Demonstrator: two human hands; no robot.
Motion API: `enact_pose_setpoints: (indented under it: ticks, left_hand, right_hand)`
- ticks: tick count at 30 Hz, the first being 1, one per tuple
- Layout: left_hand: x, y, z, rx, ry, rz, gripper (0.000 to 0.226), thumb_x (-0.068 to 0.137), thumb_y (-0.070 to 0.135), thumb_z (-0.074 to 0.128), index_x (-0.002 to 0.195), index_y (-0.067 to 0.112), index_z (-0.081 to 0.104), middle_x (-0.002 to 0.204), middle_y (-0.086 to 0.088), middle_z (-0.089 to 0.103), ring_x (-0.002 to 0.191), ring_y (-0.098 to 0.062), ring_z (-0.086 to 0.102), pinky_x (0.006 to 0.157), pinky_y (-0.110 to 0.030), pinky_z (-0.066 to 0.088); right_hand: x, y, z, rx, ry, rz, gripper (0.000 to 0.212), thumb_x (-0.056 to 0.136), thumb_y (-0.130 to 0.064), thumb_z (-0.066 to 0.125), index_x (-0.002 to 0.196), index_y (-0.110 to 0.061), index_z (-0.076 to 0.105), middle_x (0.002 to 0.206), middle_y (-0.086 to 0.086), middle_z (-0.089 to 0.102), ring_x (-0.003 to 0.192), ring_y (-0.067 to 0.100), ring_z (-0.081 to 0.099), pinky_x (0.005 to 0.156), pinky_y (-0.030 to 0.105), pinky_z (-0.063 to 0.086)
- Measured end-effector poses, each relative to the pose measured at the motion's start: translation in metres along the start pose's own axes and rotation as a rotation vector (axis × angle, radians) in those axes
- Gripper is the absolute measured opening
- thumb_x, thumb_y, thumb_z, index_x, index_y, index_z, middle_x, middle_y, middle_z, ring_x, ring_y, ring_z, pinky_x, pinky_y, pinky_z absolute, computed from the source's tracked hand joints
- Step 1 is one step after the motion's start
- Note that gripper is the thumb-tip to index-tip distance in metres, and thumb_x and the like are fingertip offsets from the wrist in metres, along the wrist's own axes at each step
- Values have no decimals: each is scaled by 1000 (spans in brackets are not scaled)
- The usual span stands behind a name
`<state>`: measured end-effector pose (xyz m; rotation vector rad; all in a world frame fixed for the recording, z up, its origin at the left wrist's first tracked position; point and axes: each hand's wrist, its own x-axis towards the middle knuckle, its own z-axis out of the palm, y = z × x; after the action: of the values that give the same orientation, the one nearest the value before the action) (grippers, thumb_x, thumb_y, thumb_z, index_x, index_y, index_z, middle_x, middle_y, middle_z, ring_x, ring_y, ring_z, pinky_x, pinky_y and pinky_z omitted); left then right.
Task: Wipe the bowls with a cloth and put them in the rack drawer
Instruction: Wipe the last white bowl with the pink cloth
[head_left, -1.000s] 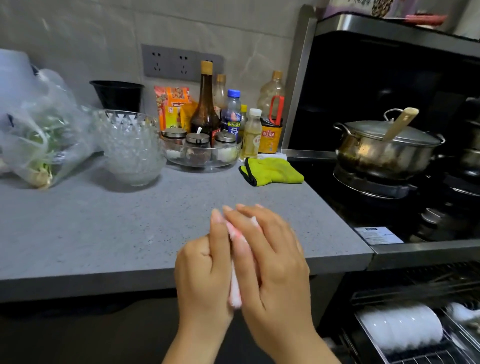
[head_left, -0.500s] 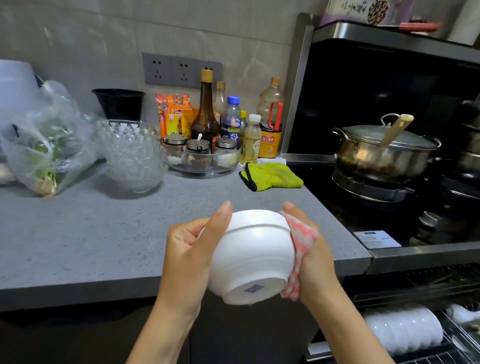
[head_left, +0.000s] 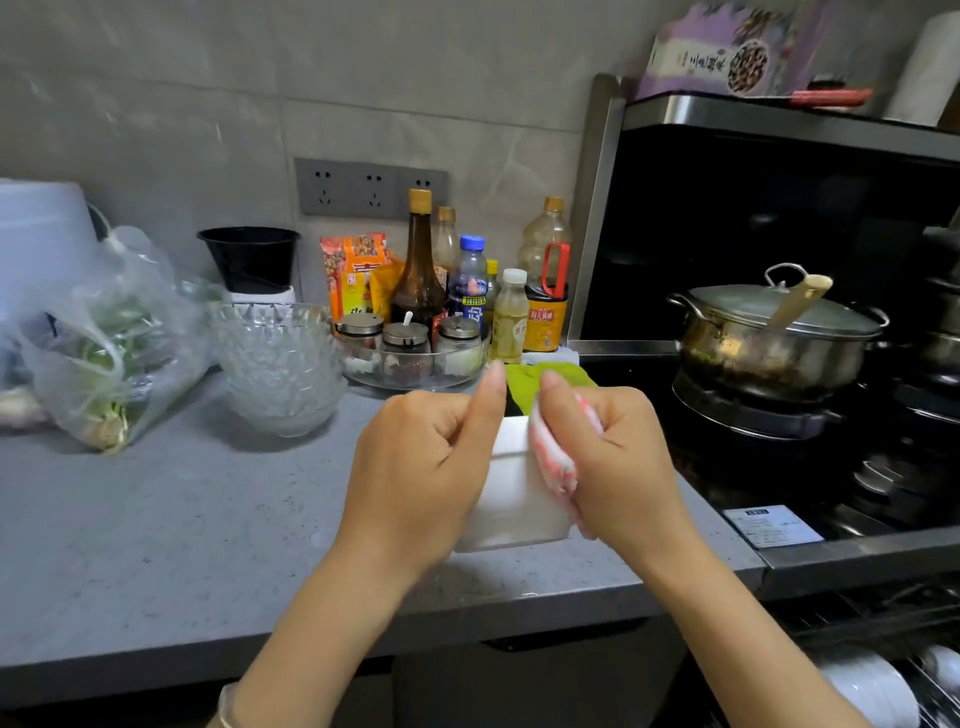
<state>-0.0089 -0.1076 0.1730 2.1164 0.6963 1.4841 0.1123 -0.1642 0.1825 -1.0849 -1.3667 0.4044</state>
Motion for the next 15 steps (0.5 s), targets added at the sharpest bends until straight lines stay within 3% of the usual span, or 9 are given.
enact_pose_setpoints:
  ticks: [2, 4, 6, 8, 10, 11, 13, 15]
  left_hand:
    - [3, -3, 2, -8, 84, -18, 63, 90, 56, 35, 49, 8, 34, 39, -7, 27, 37, -19, 27, 40, -37, 22]
    - [5, -6, 6, -120, 166, -107, 67, 90, 55, 36, 45, 6, 33, 37, -7, 30, 36, -27, 33, 39, -37, 20]
    - [8, -11, 12, -241, 246, -222, 67, 91, 52, 37, 47, 1, 36, 39, -13, 36, 39, -33, 39, 41, -39, 24]
    - [11, -14, 19, -254, 319, -278, 62, 89, 50, 36, 47, 5, 45, 36, -2, 40, 38, -21, 40, 44, -36, 29]
    - [11, -15, 27, -275, 346, -293, 58, 90, 49, 38, 48, 13, 54, 36, 3, 46, 39, -15, 44, 46, -37, 35]
    - [11, -15, 29, -298, 345, -296, 58, 92, 49, 40, 49, 13, 56, 37, 3, 48, 40, -15, 47, 46, -37, 37]
    - [10, -15, 30, -307, 344, -304, 62, 92, 49, 41, 50, 5, 51, 38, -3, 48, 40, -21, 48, 45, -36, 36]
    - [8, -13, 27, -323, 367, -315, 68, 92, 50, 40, 55, -8, 45, 46, -21, 46, 46, -37, 47, 44, -38, 33]
  right_hand:
    - [0, 5, 3, 58, 70, -7, 66, 104, -22, 34, 39, -12, 46, 34, 2, 41, 30, 11, 39, 35, 16, 27]
    - [0, 15, 6, 59, 138, -2, 54, 99, -38, 33, 65, -8, 63, 56, 13, 58, 51, 24, 58, 47, 27, 41]
    - [-4, 23, 15, -83, 182, -69, 44, 98, -41, 31, 103, -20, 70, 102, -1, 69, 99, 10, 64, 82, 29, 47]
    - [-7, 25, 27, -395, 201, -254, 43, 101, -36, 29, 130, -22, 58, 135, -14, 54, 133, 4, 42, 109, 32, 33]
    - [-5, 26, 33, -706, 203, -420, 45, 102, -34, 26, 135, -22, 54, 142, -8, 50, 139, 9, 35, 114, 40, 26]
    - [-2, 28, 33, -740, 208, -452, 44, 102, -33, 27, 133, -21, 56, 140, -7, 52, 138, 11, 36, 114, 41, 27]
    - [6, 30, 26, -547, 203, -376, 41, 102, -30, 30, 126, -20, 61, 135, -10, 56, 134, 8, 41, 111, 37, 31]
    - [12, 32, 15, -176, 186, -173, 39, 101, -31, 30, 119, -23, 64, 128, -21, 59, 127, -1, 46, 107, 26, 35]
